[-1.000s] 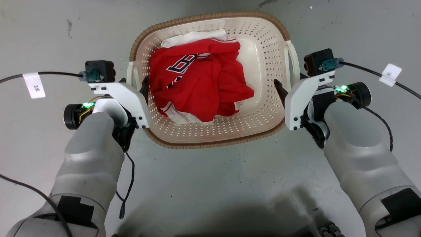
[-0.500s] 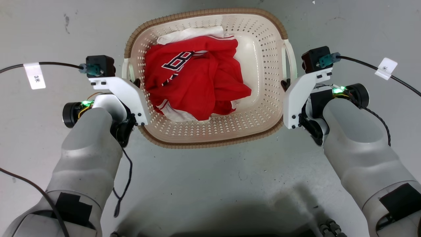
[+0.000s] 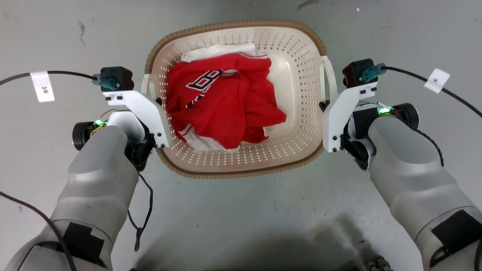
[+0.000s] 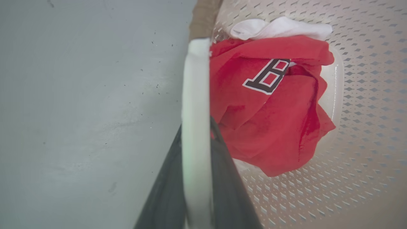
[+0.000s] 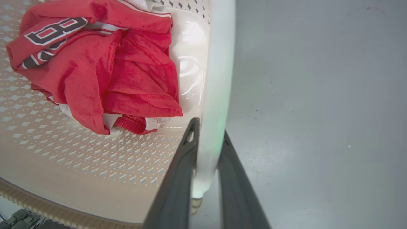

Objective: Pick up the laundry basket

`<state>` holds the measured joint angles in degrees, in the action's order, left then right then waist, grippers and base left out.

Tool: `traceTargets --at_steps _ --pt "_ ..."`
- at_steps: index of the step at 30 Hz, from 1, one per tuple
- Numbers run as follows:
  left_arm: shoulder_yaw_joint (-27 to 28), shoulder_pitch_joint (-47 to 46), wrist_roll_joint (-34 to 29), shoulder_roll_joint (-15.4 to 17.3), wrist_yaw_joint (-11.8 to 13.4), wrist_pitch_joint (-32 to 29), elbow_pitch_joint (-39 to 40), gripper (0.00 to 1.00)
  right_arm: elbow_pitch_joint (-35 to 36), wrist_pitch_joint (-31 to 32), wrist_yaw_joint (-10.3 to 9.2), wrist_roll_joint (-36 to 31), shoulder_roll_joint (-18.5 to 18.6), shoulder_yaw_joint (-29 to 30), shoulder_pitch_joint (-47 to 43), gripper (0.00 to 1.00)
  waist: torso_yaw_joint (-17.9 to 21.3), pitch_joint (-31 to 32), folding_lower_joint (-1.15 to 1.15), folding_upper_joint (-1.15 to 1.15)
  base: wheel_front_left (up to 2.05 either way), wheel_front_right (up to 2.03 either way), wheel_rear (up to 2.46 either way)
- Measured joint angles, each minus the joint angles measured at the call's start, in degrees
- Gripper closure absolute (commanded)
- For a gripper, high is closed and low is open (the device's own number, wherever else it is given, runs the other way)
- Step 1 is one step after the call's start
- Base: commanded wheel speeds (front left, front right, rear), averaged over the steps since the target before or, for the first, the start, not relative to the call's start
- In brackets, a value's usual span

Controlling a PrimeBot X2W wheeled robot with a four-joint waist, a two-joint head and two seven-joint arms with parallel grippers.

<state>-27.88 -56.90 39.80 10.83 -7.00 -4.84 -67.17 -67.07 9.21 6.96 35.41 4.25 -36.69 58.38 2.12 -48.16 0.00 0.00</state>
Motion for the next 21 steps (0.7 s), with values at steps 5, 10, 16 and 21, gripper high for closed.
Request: traceTargets --at_steps 5,10,16,21 --pt "-2.16 0.93 1.99 0.21 0.00 -1.54 -0.60 1.00 -0.46 2.01 0.00 3.02 0.00 -1.65 -0.64 1.00 0.19 2.78 0.00 0.00 0.00 0.00 0.00" --pt "-4.11 2.13 4.04 0.03 0.01 -4.21 -1.30 1.00 -1.31 4.97 0.00 6.03 0.01 -2.89 -1.80 1.00 0.26 7.04 0.00 0.00 0.00 0.00 0.00" --pt "-6.28 3.36 6.75 -0.31 0.01 -10.33 -2.15 1.00 -2.45 10.14 0.00 9.44 0.08 -3.91 -3.47 1.00 0.02 13.41 -0.01 0.00 0.00 0.00 0.00" --pt "-7.35 4.28 8.67 -0.68 0.01 -15.39 -3.16 1.00 -3.26 15.34 0.00 11.69 0.08 -4.70 -4.66 1.00 -0.34 19.08 0.00 0.00 0.00 0.00 0.00"
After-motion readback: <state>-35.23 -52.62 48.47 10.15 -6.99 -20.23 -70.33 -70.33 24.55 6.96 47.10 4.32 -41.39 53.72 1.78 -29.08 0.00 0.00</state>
